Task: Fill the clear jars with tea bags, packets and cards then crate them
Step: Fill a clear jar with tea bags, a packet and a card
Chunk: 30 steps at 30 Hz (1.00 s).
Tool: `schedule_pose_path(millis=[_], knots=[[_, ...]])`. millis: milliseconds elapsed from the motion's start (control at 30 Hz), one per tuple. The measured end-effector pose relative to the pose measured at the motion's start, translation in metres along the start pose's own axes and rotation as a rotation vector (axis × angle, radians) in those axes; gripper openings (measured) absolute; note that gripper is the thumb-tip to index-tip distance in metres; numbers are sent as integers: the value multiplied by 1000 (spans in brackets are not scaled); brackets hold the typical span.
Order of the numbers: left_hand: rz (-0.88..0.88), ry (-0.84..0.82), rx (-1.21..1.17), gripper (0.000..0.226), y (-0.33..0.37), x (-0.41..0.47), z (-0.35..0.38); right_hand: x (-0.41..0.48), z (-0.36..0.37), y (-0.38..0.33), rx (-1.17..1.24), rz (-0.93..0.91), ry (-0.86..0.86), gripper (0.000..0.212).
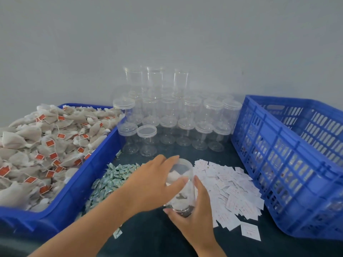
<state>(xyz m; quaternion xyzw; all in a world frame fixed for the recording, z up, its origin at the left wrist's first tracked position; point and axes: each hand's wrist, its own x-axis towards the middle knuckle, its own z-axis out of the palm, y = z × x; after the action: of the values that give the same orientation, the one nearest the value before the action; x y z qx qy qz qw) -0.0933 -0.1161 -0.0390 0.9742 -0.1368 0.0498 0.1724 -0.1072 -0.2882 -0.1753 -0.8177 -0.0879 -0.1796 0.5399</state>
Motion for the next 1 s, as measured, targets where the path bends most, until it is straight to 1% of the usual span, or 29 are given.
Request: schedule_pose_path(millis=[33, 100, 167, 200, 233, 300, 367, 433, 567, 633, 700, 733, 800, 867, 933, 1000], knots=[[5, -3, 11, 82, -2, -12, -1, -2, 1, -1, 30, -20, -71, 115], [30, -5, 28, 87, -13, -29, -3, -7, 5, -3, 88, -37, -206, 108], [102, -21, 15, 92, -25, -37, -6, -12, 9, -4, 96, -77, -300, 105], [148, -39, -7, 90, -30, -39, -7, -14, 9, -4, 86, -100, -330, 105], [190, -54, -37, 83, -32, -41, -5, -16, 9, -3, 73, -116, -354, 104], [219, -33, -89, 61, -33, -44, 5, -17, 7, -5, 42, -127, -391, 107], [181, 64, -158, 44, -29, -48, 21, -16, 5, -7, 6, -139, -400, 110], [124, 169, -210, 35, -25, -53, 35, -15, 5, -7, -15, -164, -395, 105], [53, 311, -151, 34, -13, -59, 46, -14, 8, -3, 9, -204, -357, 97], [-28, 339, -115, 42, -5, -60, 46, -14, 12, -1, -28, -269, -288, 88], [-171, 319, -90, 55, 1, -61, 45, -14, 16, 1, -182, -412, -146, 87], [-239, 291, -54, 59, 2, -61, 44, -15, 18, 4, -226, -483, -104, 89], [-331, 191, 27, 63, -2, -63, 41, -14, 21, 7, -260, -574, -82, 88], [-350, 64, 57, 72, -8, -68, 33, -14, 24, 11, -282, -582, -80, 86], [-328, -70, 47, 85, -16, -75, 21, -14, 24, 11, -290, -579, -86, 87], [-323, -139, 6, 86, -21, -78, 6, -15, 23, 10, -275, -595, -94, 83]])
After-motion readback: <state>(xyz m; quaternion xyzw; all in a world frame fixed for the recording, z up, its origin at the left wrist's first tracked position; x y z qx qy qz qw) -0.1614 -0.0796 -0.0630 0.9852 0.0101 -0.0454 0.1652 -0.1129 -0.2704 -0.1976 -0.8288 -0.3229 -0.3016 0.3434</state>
